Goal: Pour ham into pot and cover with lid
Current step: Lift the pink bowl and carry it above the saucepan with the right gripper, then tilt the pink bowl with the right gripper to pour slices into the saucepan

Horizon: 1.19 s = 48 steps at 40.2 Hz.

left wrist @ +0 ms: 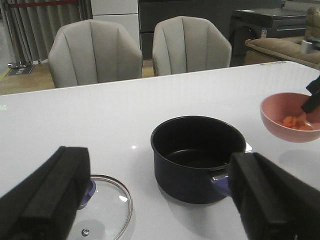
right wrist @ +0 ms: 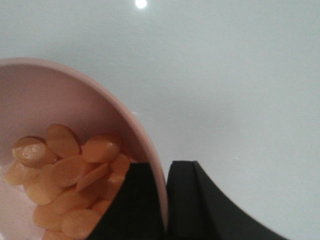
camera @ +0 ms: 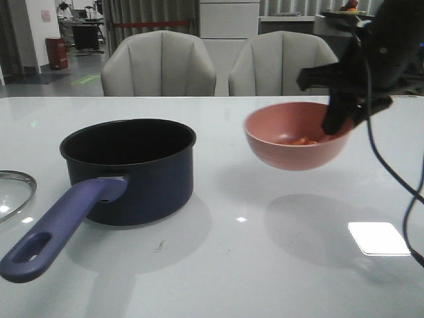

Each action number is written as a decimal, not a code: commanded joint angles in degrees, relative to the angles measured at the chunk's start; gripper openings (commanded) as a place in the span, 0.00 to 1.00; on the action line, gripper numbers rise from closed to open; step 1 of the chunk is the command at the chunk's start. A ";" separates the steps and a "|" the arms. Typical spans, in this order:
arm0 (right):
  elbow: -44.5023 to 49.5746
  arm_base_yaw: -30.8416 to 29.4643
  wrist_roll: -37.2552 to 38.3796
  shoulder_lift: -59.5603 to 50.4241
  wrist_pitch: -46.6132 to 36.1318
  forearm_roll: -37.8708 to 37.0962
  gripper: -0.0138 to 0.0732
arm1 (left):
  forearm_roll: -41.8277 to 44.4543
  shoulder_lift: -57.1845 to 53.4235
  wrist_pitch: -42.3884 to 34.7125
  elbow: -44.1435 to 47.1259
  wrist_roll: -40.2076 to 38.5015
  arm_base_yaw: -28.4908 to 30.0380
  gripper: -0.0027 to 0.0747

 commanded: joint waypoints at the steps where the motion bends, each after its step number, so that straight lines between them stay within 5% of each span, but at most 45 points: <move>1: -4.79 4.85 -0.78 -3.45 -2.83 0.70 0.32 | -0.60 0.60 -4.00 -1.47 0.22 -0.46 0.82; 13: -7.05 16.98 -0.78 -3.15 -20.26 0.26 0.32 | -0.60 0.60 -4.00 -1.47 0.22 -0.46 0.82; 26: -6.54 21.03 -0.78 1.65 -41.06 -9.84 0.32 | -0.60 0.60 -4.00 -1.47 0.22 -0.46 0.82; 35: 2.57 21.65 -1.18 2.20 -69.81 -11.83 0.32 | -0.60 0.60 -4.00 -1.47 0.22 -0.46 0.82; 41: 9.03 21.65 -7.04 2.37 -85.76 -10.75 0.32 | -0.60 0.60 -4.00 -1.47 0.22 -0.46 0.82; 48: 10.08 21.65 -19.21 2.37 -89.24 -4.79 0.32 | -0.60 0.60 -4.00 -1.47 0.22 -0.46 0.82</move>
